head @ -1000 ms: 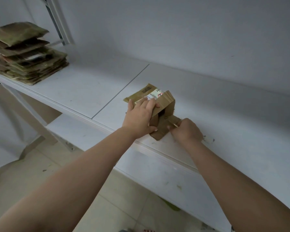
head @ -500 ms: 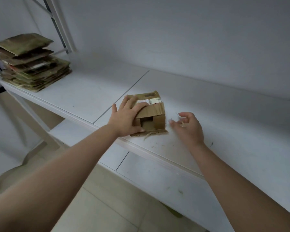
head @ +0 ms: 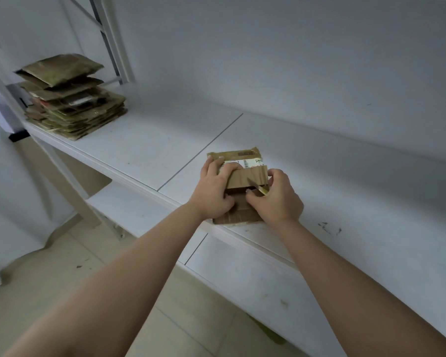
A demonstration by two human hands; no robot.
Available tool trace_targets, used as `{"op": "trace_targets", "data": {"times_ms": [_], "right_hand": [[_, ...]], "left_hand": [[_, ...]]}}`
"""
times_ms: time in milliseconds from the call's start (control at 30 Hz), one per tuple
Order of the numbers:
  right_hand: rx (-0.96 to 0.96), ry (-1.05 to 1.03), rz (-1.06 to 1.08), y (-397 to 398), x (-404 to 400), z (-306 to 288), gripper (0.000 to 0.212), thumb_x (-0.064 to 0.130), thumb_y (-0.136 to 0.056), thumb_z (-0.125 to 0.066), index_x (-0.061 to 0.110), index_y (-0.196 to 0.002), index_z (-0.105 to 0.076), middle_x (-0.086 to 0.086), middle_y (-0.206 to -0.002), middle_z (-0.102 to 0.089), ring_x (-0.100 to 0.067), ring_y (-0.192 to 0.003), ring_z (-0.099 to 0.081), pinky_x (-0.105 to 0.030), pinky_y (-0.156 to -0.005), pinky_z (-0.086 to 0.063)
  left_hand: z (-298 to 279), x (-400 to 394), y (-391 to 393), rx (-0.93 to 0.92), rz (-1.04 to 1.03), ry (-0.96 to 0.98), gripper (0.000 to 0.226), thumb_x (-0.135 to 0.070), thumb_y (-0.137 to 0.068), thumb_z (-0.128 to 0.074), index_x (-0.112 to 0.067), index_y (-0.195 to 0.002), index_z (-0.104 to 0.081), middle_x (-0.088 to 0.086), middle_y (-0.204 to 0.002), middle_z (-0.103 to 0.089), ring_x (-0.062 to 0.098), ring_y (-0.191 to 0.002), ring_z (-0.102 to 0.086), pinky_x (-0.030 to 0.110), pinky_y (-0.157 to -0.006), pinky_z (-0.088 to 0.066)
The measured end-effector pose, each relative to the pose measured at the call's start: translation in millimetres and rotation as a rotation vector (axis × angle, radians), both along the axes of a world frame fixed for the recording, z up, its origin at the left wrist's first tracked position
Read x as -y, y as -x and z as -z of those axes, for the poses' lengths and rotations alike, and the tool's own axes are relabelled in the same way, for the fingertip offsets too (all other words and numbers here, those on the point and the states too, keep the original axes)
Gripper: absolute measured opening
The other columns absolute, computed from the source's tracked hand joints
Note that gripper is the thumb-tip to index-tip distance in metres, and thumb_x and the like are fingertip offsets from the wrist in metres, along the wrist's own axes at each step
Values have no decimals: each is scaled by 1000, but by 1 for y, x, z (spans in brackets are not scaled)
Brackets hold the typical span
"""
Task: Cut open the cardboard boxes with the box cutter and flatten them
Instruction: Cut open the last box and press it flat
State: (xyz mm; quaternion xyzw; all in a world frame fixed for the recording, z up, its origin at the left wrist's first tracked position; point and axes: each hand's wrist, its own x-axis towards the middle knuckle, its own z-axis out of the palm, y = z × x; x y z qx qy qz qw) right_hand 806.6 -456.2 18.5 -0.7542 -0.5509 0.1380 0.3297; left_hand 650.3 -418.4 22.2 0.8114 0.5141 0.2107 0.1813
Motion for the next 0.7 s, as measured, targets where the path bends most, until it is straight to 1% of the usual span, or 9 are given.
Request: {"op": "trace_targets", "data": {"times_ms": [133, 200, 267, 367, 467, 500, 567, 633, 700], "right_hand": [[-78, -51, -96, -22, 15, 10, 36, 28, -86, -60, 30, -121, -58, 13, -101, -61, -15, -95, -58, -25, -68, -39], [-153, -57, -91, -36, 19, 20, 20, 25, -91, -56, 26, -108, -67, 10, -84, -64, -19, -84, -61, -25, -63, -38], [-216, -49, -101, -42, 20, 25, 18, 24, -93, -56, 22, -102, -71, 8, -77, -64, -20, -77, -60, -28, -62, -43], [-291, -46, -159, -41, 21, 22, 18, 20, -93, -56, 22, -98, -73, 4, -80, -68, -19, -78, -62, -34, -68, -49], [-433, -64, -186, -42, 28, 18, 27, 15, -91, -53, 24, -68, -64, 11, -58, -56, -10, -59, -49, -26, -55, -36], [-488, -91, -160, -45, 30, 19, 26, 20, -88, -52, 18, -65, -63, 10, -54, -50, -10, -55, -43, -26, -53, -31], [-580, -151, -59, -52, 33, 24, 36, 33, -80, -47, 4, -81, -69, 5, -56, -52, -10, -55, -40, -27, -56, -31], [-688, -202, 65, -59, 33, 24, 45, 38, -75, -47, 7, -97, -72, 3, -73, -67, -5, -60, -45, -28, -64, -36], [-781, -206, 116, -63, 34, 20, 37, 38, -79, -51, 16, -101, -72, -1, -88, -73, -1, -65, -49, -23, -69, -39]], "left_hand": [[-3, -1, 22, 81, 116, 37, 96, -26, -62, -63, -30, -147, -19, 8, -157, -4, 26, -146, 1, 40, -115, -20], [2, 4, 32, 194, 44, 46, 106, -17, -68, -69, -29, -151, -4, 3, -160, 6, 13, -146, -3, 27, -108, -26], [7, 9, 37, 299, -64, 64, 108, -6, -74, -67, -25, -152, 6, -2, -161, 1, 7, -144, -10, 25, -109, -26], [12, 13, 36, 327, -9, 31, 89, 2, -81, -51, -31, -152, -10, -8, -151, -35, 15, -130, -41, 30, -102, -40], [9, 15, 25, 306, 4, -29, 79, 8, -80, -40, -30, -147, -28, -4, -140, -49, 17, -116, -52, 25, -94, -44], [9, 15, 22, 264, 3, -43, 77, 9, -80, -39, -28, -147, -30, -1, -140, -50, 20, -116, -52, 20, -95, -40], [9, 16, 19, 146, 23, -56, 72, 9, -84, -39, -25, -147, -32, 4, -144, -46, 27, -118, -52, 15, -93, -34], [8, 19, 17, 49, 57, -61, 70, 9, -85, -38, -29, -145, -35, 0, -154, -31, 30, -118, -54, 21, -96, -39], [5, 22, 11, -92, 70, -70, 76, 9, -84, -38, -35, -145, -33, -5, -159, -15, 32, -106, -61, 32, -88, -48]]}}
